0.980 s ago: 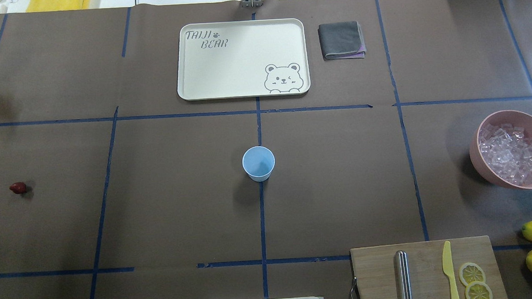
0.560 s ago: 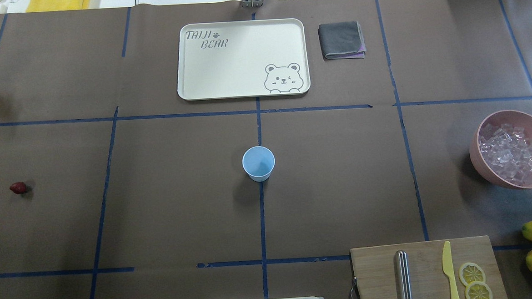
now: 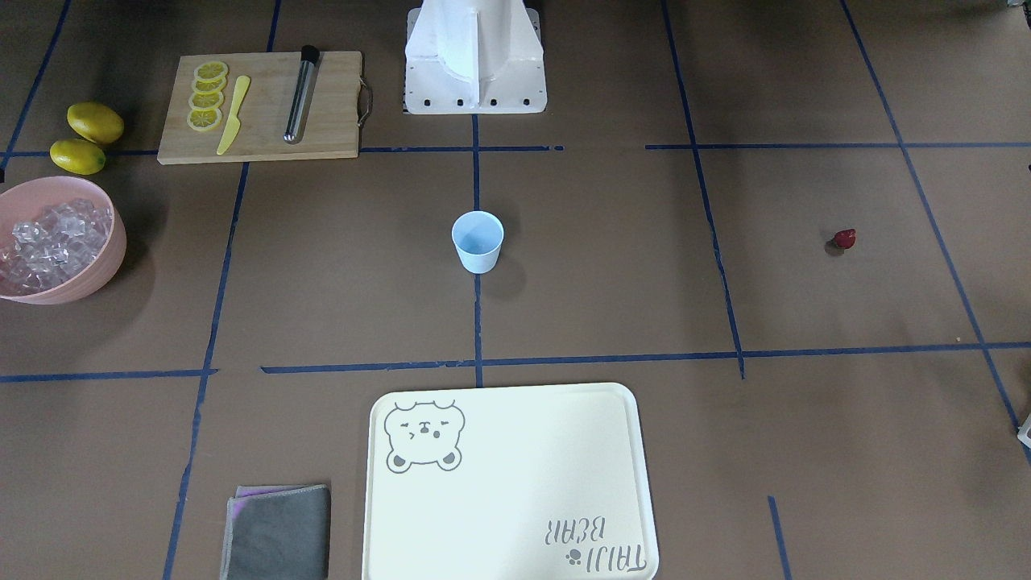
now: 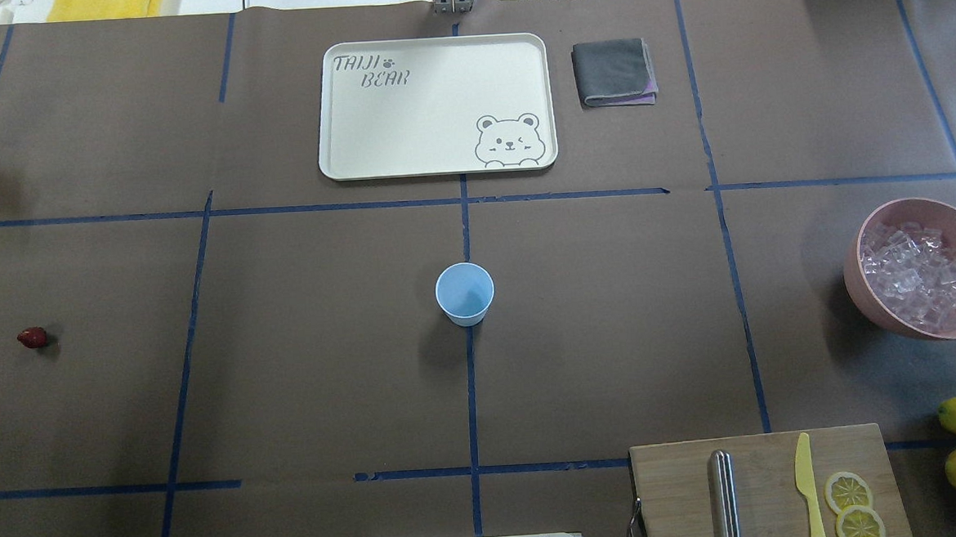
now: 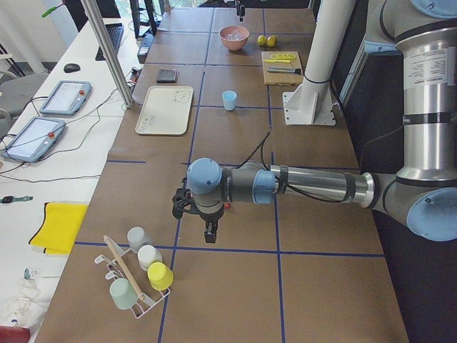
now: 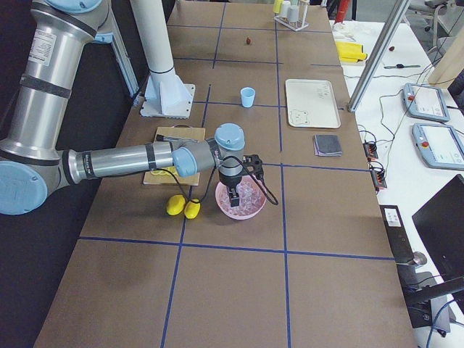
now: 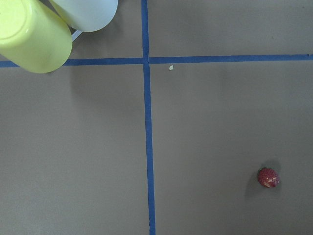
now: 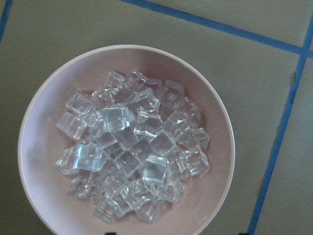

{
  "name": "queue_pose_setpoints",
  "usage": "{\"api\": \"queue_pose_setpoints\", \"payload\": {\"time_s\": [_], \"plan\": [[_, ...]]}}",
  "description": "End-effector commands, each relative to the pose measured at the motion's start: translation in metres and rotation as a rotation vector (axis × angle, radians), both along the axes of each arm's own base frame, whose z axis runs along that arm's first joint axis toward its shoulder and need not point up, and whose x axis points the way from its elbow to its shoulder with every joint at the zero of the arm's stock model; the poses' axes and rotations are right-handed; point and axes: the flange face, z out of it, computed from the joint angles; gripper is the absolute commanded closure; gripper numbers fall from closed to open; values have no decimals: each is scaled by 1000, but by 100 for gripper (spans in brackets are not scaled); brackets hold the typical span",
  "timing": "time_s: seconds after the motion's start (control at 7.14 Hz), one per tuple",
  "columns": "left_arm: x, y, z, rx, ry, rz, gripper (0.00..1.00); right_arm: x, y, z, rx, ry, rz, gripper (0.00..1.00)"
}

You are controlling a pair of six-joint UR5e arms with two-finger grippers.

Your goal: Put ice and strawberries in cup

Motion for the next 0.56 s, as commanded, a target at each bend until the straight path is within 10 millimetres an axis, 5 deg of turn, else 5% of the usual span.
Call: {"api": "queue_pose_setpoints", "payload": {"time_s": [0.0, 0.42], "plan": [[0, 0, -5, 8, 0, 0, 0, -22, -12, 3, 26, 12, -33, 14], [0, 0, -6, 9, 0, -2, 0, -37, -20, 13, 18, 20, -59, 20]]}}
